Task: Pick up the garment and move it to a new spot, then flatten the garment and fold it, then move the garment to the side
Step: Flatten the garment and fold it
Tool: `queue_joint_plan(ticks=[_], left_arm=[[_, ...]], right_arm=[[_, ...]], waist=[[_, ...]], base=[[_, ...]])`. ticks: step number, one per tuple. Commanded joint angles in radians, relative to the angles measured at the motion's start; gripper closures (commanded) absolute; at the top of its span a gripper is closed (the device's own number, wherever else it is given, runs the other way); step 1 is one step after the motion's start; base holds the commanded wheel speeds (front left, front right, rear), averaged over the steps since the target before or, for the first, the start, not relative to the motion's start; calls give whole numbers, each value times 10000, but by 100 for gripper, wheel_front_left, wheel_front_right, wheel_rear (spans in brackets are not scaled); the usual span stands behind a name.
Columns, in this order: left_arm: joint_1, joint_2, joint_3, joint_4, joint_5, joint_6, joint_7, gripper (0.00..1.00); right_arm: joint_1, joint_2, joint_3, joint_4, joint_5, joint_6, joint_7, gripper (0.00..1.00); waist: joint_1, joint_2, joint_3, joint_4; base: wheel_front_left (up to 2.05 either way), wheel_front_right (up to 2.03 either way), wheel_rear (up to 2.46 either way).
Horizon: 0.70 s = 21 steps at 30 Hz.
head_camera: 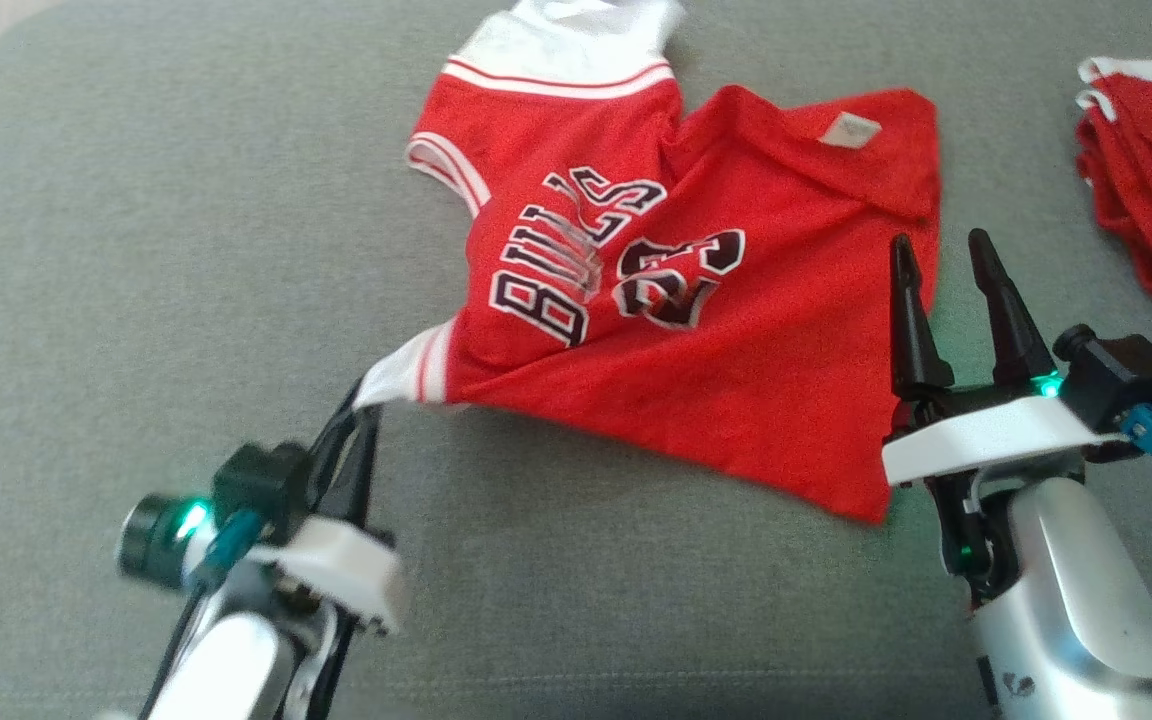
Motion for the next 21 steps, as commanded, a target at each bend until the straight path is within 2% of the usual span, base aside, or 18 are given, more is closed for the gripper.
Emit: queue_joint_plan(ticks=[1, 4, 7, 8, 9, 10, 11, 12, 17, 21], left_arm=[[-145, 272, 464, -403, -4, 122, 54, 100], [651, 603, 675, -1174, 2, 619, 521, 100], [1248, 652, 563, -1536, -54, 797, 842, 100], [1363, 610, 463, -1591, -72, 792, 903, 95], [1487, 491, 210, -1645, -61, 738, 968, 61], [1509, 425, 83, -1632, -83, 666, 976, 51], [1507, 366, -39, -1603, -90, 589, 969, 11], [1487, 316, -145, -1561, -103, 499, 938, 0], [1445, 134, -369, -1510, -263, 199, 606, 0], [1620, 150, -131, -1936, -475, 238, 183, 0]], right_arm=[[-56, 47, 216, -300, -19, 65, 26, 0], [-61, 47, 226, -306, -24, 65, 77, 0], [-31, 47, 141, -277, -87, 65, 104, 0], [-19, 47, 105, -265, -116, 65, 113, 0], [11, 47, 41, -252, -179, 65, 128, 0], [23, 47, 10, -249, -209, 65, 135, 0], [30, 47, -18, -248, -235, 65, 143, 0], [34, 47, -40, -247, -255, 65, 150, 0], [82, 47, -56, -211, -261, 65, 175, 0], [187, 47, -59, -182, -238, 65, 182, 0]], waist=[[0, -1, -96, 141], [0, -1, -5, 160], [0, -1, 91, 126], [0, -1, 117, 110], [0, -1, 145, 71], [0, -1, 154, 47], [0, -1, 157, 23], [0, -1, 150, 1], [0, -1, -24, -90], [0, -1, -279, -85]], base=[[0, 0, 0], [0, 0, 0], [0, 0, 0], [0, 0, 0], [0, 0, 0], [0, 0, 0], [0, 0, 0], [0, 0, 0], [0, 0, 0], [0, 0, 0]])
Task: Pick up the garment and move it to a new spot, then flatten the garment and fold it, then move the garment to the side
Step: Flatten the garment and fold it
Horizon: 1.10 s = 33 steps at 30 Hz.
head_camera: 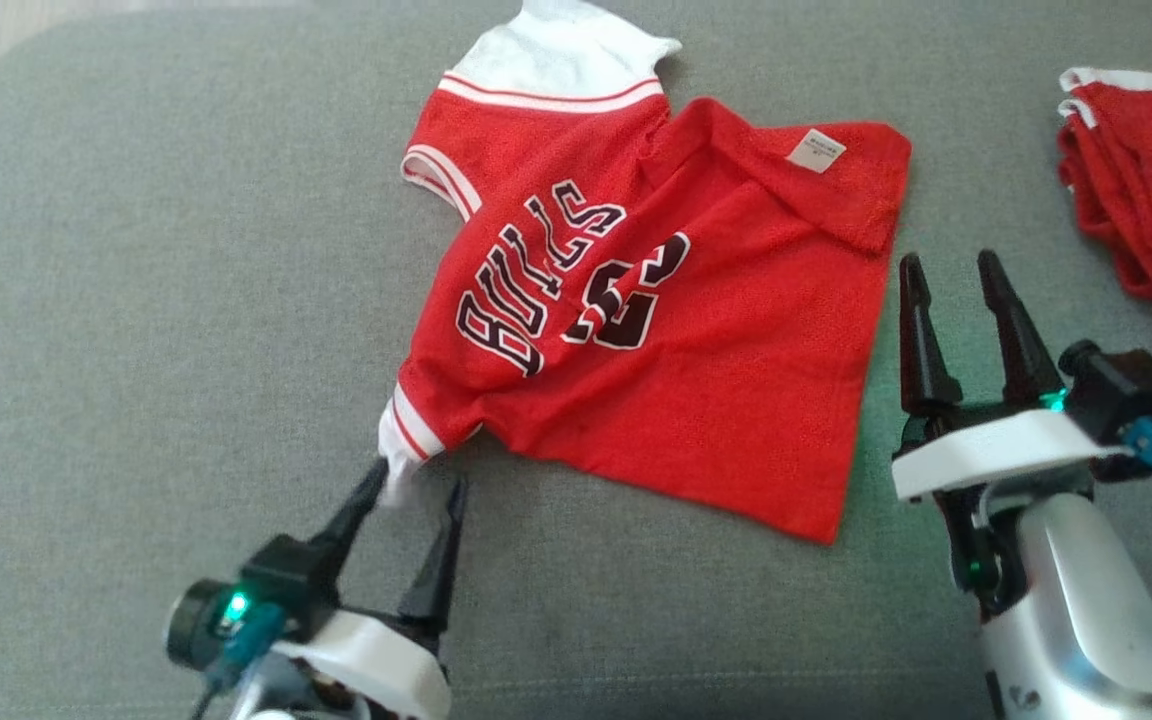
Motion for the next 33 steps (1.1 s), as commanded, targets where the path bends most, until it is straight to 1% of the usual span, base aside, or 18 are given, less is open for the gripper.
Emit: queue_joint_plan(ticks=[1, 7, 9, 12, 16, 17, 19, 20, 25, 33], left_arm=[[-32, 111, 565, -663, -133, 92, -275, 0], [380, 473, 1265, -1787, -411, 416, -473, 0], [357, 644, 1507, -1735, -446, 534, -334, 0], [77, 796, 1767, -1150, -626, 515, -90, 0], [-662, 944, 1922, 266, -729, 273, 46, 0], [-662, 944, 1922, 266, -729, 273, 46, 0], [-1073, 949, 1952, 971, -736, 162, 16, 0], [-1472, 917, 1937, 1585, -723, 51, -38, 0], [-2249, 666, 1632, 2749, -765, -390, -50, 0], [-3029, 78, 1011, 3868, -807, -997, -69, 0]], right_arm=[[63, 47, 210, -261, -53, 65, 10, 0], [152, 47, 251, -256, -12, 65, 29, 0], [134, 47, 345, -255, 19, 65, 54, 0], [74, 47, 507, -290, 54, 65, 93, 0], [-9, 47, 548, -369, -31, 65, 170, 0], [-9, 47, 548, -369, -31, 65, 170, 0], [-42, 47, 529, -414, -67, 65, 203, 0], [-48, 47, 492, -458, -101, 65, 223, 0], [-42, 47, 436, -549, -118, 65, 238, 0], [-116, 47, 473, -544, -70, 65, 227, 0]], waist=[[0, 0, -163, 7], [0, 0, -452, -27], [0, 0, -485, -117], [0, 0, -436, -293], [0, 0, -239, -556], [0, 0, -239, -556], [0, 0, -128, -664], [0, 0, -25, -742], [0, 0, 138, -822], [0, 0, 240, -806]], base=[[0, 0, 0], [0, 0, 0], [0, 0, 0], [0, 0, 0], [0, 0, 0], [0, 0, 0], [0, 0, 0], [0, 0, 0], [0, 0, 0], [0, 0, 0]])
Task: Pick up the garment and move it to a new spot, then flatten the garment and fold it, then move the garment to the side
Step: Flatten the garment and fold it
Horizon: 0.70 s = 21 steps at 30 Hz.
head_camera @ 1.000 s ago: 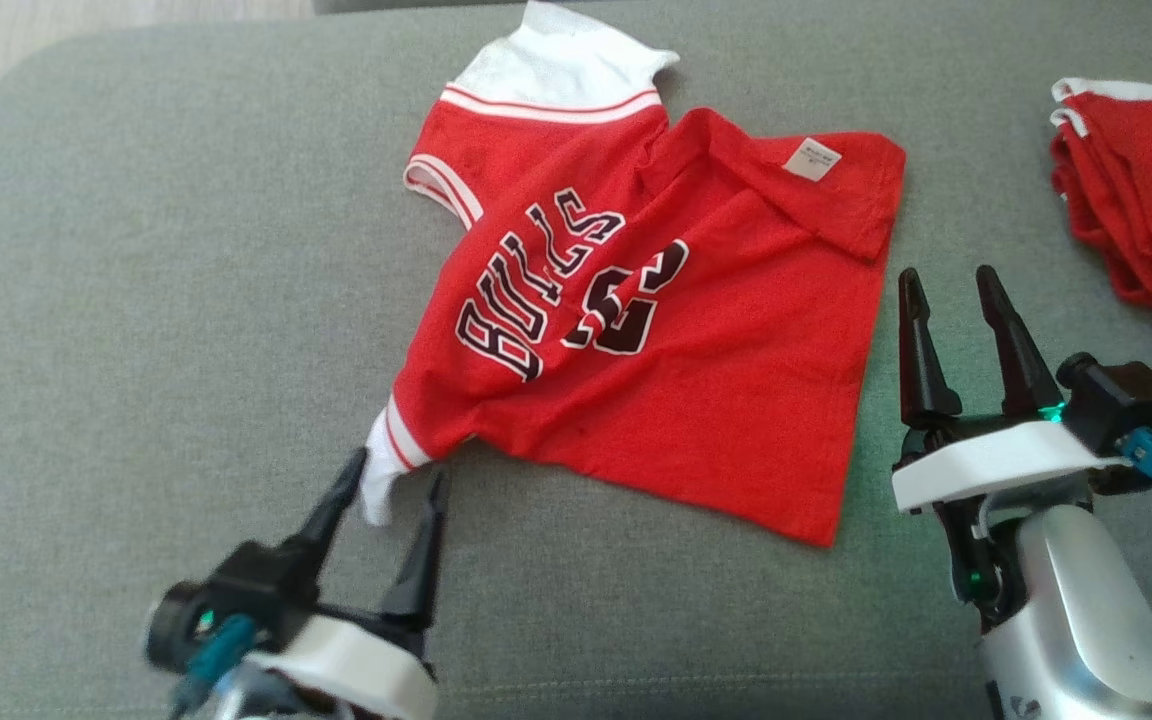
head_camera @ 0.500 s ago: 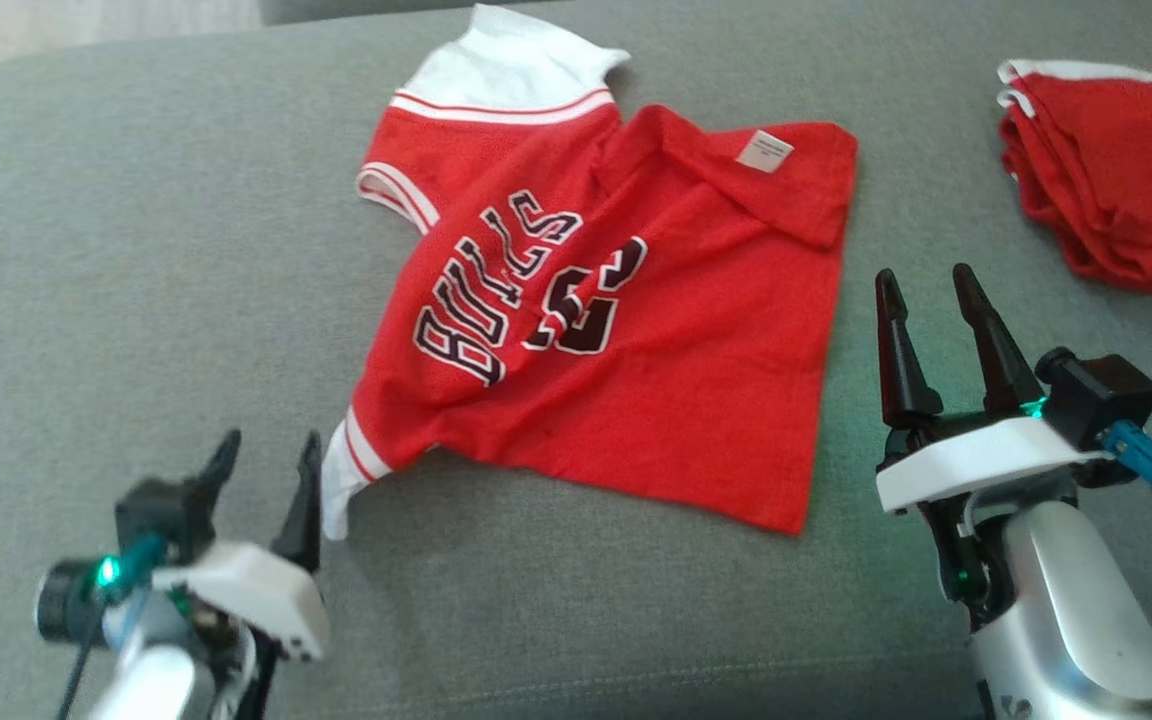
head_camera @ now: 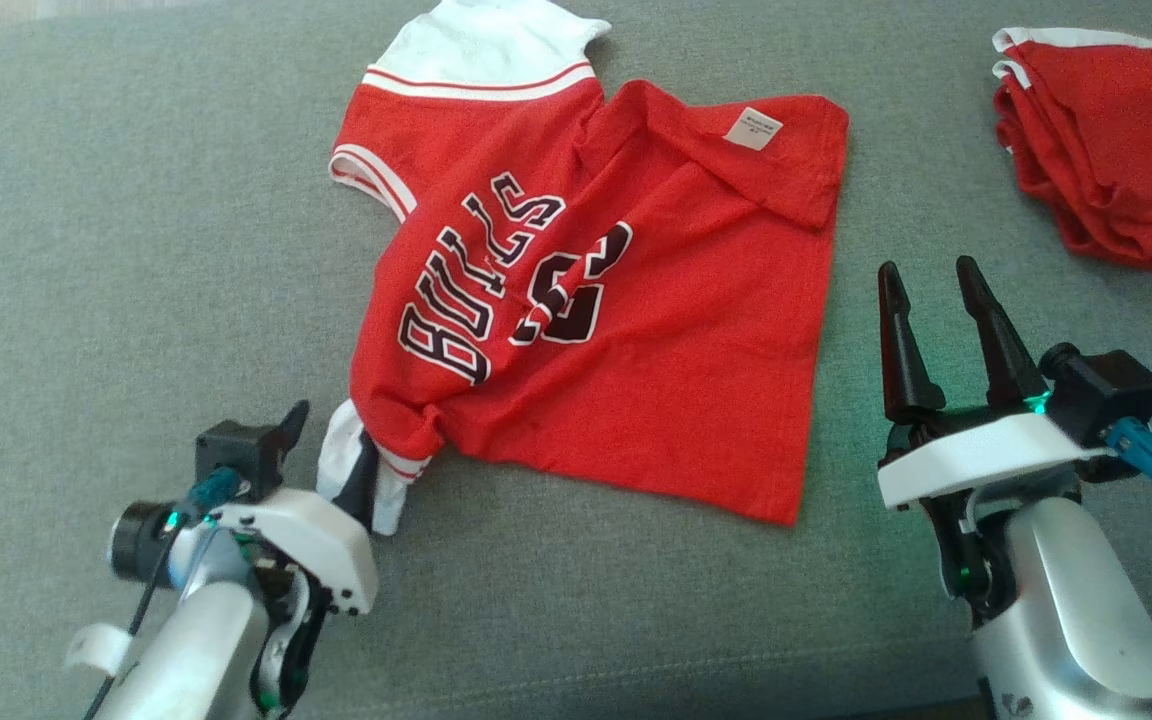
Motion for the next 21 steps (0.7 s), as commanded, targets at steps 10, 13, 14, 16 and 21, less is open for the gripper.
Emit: queue_joint_plan(ticks=[10, 13, 14, 16, 21], left_arm=[[-1312, -316, -15, 1388, -23, 16, 178, 0], [-1425, -437, -103, 1585, -86, -92, 227, 72], [-1452, -442, -137, 1611, -77, -122, 213, 100], [-1491, -411, -168, 1591, -49, -143, 136, 100], [-1471, -191, -1, 1198, 33, 133, -245, 100]], right_arm=[[-476, 30, 299, -344, 16, 65, 38, 0], [-471, 30, 254, -354, 3, 65, 16, 0], [-463, 30, 231, -357, -4, 65, 10, 0], [-443, 30, 185, -362, -17, 65, 1, 0], [-416, 30, 135, -332, 23, 65, -33, 0]], waist=[[0, 0, 155, -117], [0, 0, 191, -126], [0, 0, 196, -121], [0, 0, 185, -91], [0, 0, 58, 77]], base=[[0, 0, 0], [0, 0, 0], [0, 0, 0], [0, 0, 0], [0, 0, 0]])
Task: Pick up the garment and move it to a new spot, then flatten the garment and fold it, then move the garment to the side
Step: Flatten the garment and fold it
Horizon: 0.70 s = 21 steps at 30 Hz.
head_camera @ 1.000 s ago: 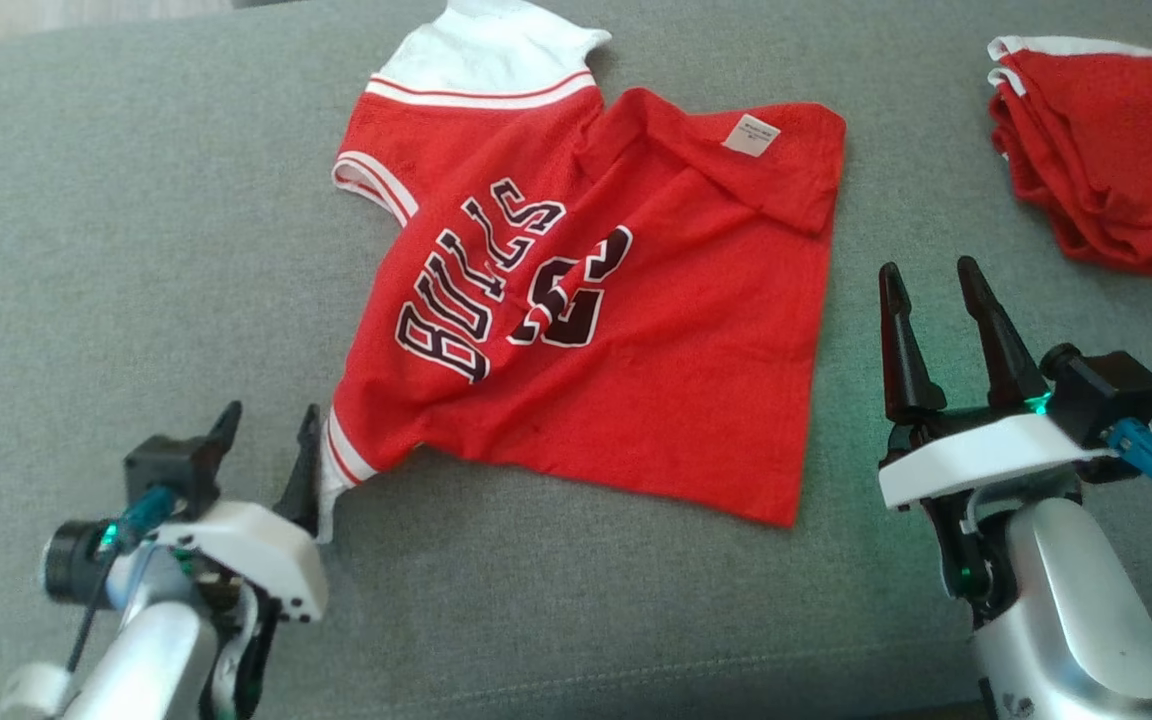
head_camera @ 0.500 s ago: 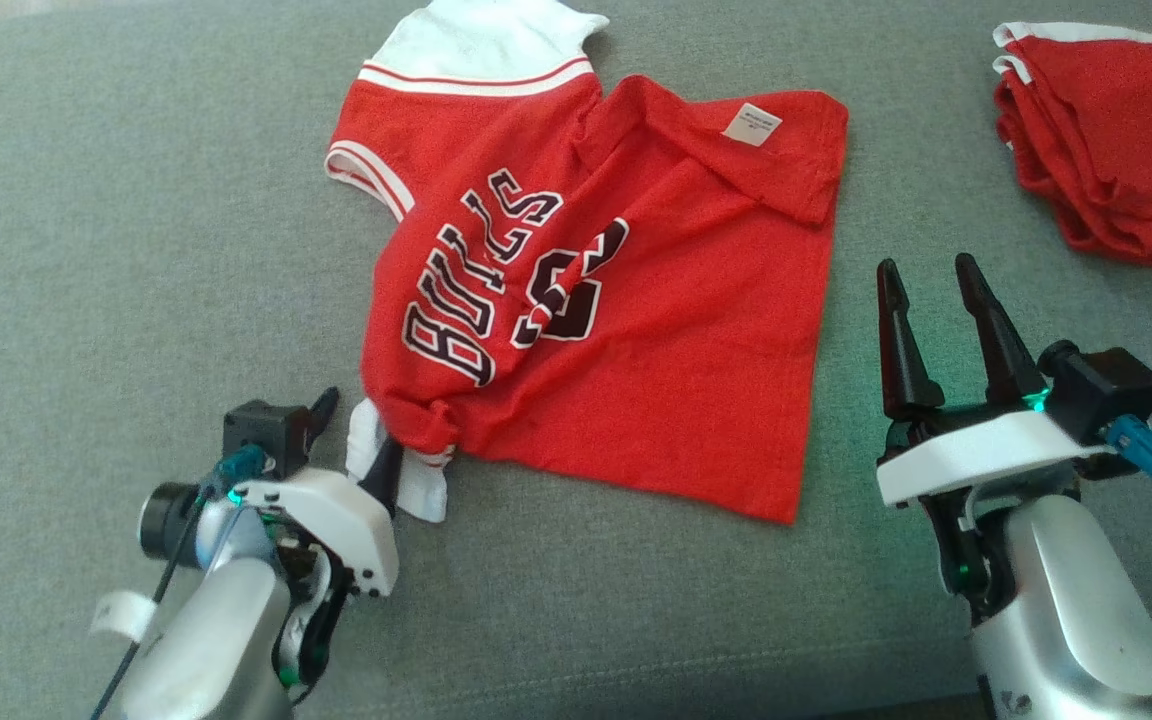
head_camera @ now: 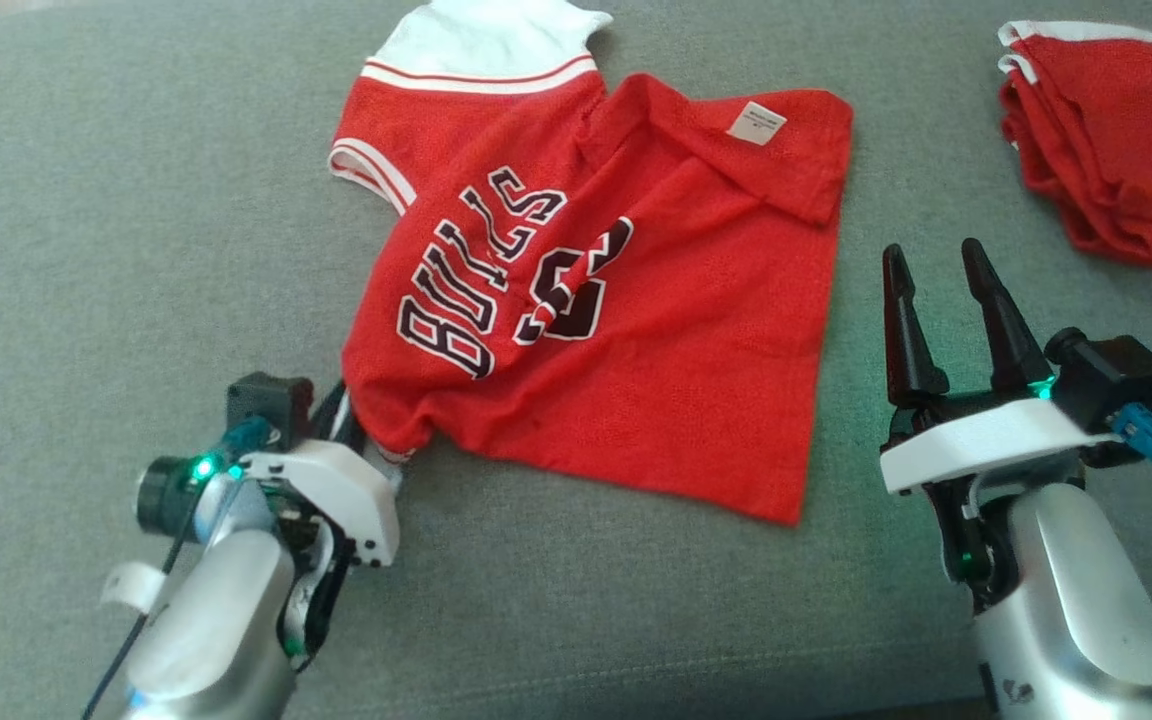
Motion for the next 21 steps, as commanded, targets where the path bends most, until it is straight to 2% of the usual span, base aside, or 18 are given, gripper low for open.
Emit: queue_joint_plan(ticks=[1, 4, 5, 7, 8, 12, 19, 21], left_arm=[[-119, 433, 533, -473, 108, 263, -282, 100], [60, 639, 886, -965, 42, 638, -562, 100], [60, 639, 886, -965, 42, 638, -562, 100], [238, 798, 1183, -1341, -30, 935, -733, 100], [473, 899, 1481, -1797, -139, 1256, -833, 100], [933, 1063, 2032, -2397, -451, 1687, -929, 100], [1463, 911, 2912, -2749, -904, 2328, -1417, 100], [1667, 836, 3047, -2746, -979, 2393, -1526, 100]], right_arm=[[-187, 28, 176, -317, 33, 65, -45, 0], [-159, 28, 177, -287, 52, 65, -62, 0], [-159, 28, 177, -287, 52, 65, -62, 0], [-145, 28, 174, -280, 58, 65, -62, 0], [-138, 28, 158, -265, 58, 65, -65, 0], [-166, 28, 245, -261, 99, 65, -45, 0], [-255, 28, 390, -233, 173, 65, -77, 0], [-248, 28, 348, -194, 157, 65, -88, 0]], waist=[[0, -1, -104, 121], [0, -1, -221, 254], [0, -1, -221, 254], [0, -1, -287, 339], [0, -1, -332, 429], [0, -1, -304, 526], [0, -1, -82, 393], [0, -1, -59, 348]], base=[[0, 0, 0], [0, 0, 0], [0, 0, 0], [0, 0, 0], [0, 0, 0], [0, 0, 0], [0, 0, 0], [0, 0, 0]])
